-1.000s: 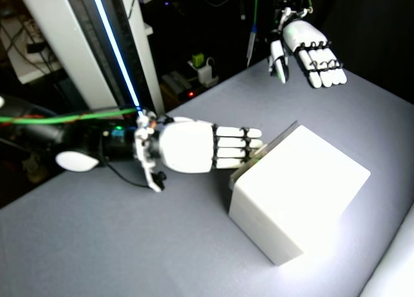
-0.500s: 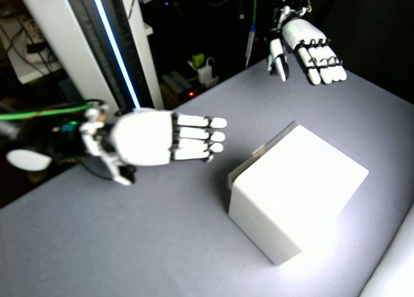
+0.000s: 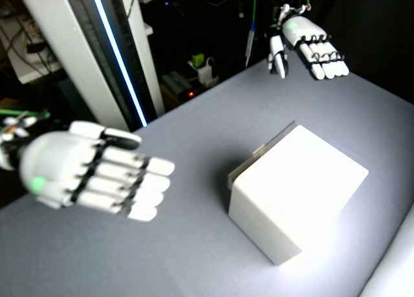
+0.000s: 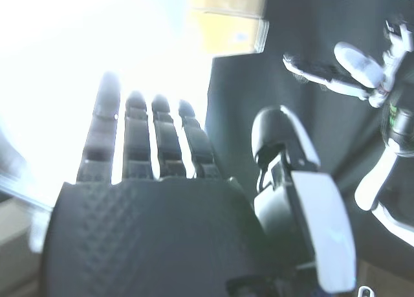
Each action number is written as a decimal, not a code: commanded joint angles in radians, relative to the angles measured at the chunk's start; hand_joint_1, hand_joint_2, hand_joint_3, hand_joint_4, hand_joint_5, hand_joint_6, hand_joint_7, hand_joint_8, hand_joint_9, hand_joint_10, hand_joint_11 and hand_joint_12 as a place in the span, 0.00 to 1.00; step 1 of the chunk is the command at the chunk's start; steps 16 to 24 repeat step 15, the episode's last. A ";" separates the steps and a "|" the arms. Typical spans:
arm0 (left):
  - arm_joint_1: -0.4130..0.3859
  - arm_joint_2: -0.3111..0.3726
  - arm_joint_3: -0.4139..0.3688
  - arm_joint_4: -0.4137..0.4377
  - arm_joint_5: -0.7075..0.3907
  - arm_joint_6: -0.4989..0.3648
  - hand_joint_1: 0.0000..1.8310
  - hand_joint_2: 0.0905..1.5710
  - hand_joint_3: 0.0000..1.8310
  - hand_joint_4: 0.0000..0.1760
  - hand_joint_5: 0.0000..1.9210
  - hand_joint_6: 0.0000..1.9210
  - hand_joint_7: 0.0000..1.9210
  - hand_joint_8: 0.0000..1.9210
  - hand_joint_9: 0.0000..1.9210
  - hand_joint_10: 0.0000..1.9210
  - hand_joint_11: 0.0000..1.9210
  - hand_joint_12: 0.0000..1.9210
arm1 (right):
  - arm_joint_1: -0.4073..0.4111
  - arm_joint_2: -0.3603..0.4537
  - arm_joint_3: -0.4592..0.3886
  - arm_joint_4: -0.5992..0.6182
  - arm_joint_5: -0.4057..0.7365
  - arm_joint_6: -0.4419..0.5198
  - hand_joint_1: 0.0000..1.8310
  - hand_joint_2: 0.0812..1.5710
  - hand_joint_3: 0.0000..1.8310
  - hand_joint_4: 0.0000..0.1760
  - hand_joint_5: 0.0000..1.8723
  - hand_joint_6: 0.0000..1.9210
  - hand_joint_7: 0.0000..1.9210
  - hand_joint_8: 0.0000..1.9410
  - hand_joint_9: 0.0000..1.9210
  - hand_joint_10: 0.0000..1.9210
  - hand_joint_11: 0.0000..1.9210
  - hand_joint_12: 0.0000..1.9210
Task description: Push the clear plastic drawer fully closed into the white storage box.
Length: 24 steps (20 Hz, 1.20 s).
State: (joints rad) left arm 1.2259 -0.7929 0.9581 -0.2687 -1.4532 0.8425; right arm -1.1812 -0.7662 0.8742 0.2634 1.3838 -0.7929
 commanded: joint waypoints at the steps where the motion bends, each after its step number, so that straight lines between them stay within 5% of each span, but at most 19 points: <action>1: -0.004 0.007 0.000 -0.020 -0.147 0.000 0.09 0.89 0.00 0.17 0.00 0.00 0.00 0.00 0.00 0.00 0.00 0.00 | -0.004 0.010 -0.004 0.026 0.171 -0.005 0.10 0.89 0.00 0.00 0.00 0.00 0.00 0.00 0.00 0.00 0.00 0.00; 4: -0.004 0.007 -0.001 -0.029 -0.183 0.003 0.00 0.86 0.00 0.18 0.00 0.00 0.00 0.00 0.00 0.00 0.00 0.00 | -0.043 0.031 -0.014 0.088 0.248 -0.011 0.07 0.89 0.00 0.00 0.00 0.00 0.00 0.00 0.00 0.00 0.00 0.00; 8: -0.004 0.007 -0.008 -0.034 -0.244 0.012 0.00 0.81 0.00 0.39 0.00 0.00 0.00 0.00 0.00 0.00 0.00 0.00 | -0.048 0.046 -0.019 0.105 0.304 -0.011 0.12 0.86 0.00 0.16 0.00 0.00 0.00 0.00 0.00 0.00 0.00 0.00; 9: -0.004 0.007 -0.010 -0.034 -0.256 0.015 0.00 0.81 0.00 0.58 0.00 0.00 0.00 0.00 0.00 0.00 0.00 0.00 | -0.048 0.049 -0.022 0.110 0.328 -0.011 0.13 0.86 0.00 0.21 0.00 0.00 0.00 0.00 0.00 0.00 0.00 0.00; 10: -0.004 0.007 -0.011 -0.035 -0.269 0.016 0.00 0.80 0.00 0.90 0.00 0.00 0.00 0.00 0.00 0.00 0.00 0.00 | -0.048 0.054 -0.024 0.113 0.346 -0.011 0.14 0.87 0.00 0.30 0.00 0.00 0.00 0.00 0.00 0.00 0.00 0.00; 12: -0.004 0.008 -0.011 -0.040 -0.276 0.016 0.00 0.81 0.00 0.93 0.00 0.00 0.00 0.00 0.00 0.00 0.00 0.00 | -0.049 0.069 -0.030 0.113 0.375 -0.011 0.15 0.87 0.00 0.38 0.00 0.00 0.00 0.00 0.00 0.00 0.00 0.00; 14: -0.005 0.009 -0.007 -0.050 -0.277 0.009 0.00 0.81 0.00 1.00 0.00 0.00 0.00 0.00 0.00 0.00 0.00 0.00 | -0.051 0.084 -0.033 0.116 0.378 -0.011 0.11 0.89 0.00 0.11 0.00 0.00 0.00 0.00 0.00 0.00 0.00 0.00; 24: -0.006 0.010 -0.005 -0.050 -0.277 0.001 0.00 0.81 0.00 1.00 0.00 0.00 0.00 0.00 0.00 0.00 0.00 0.00 | -0.051 0.089 -0.033 0.115 0.378 -0.011 0.11 0.89 0.00 0.11 0.00 0.00 0.00 0.00 0.00 0.00 0.00 0.00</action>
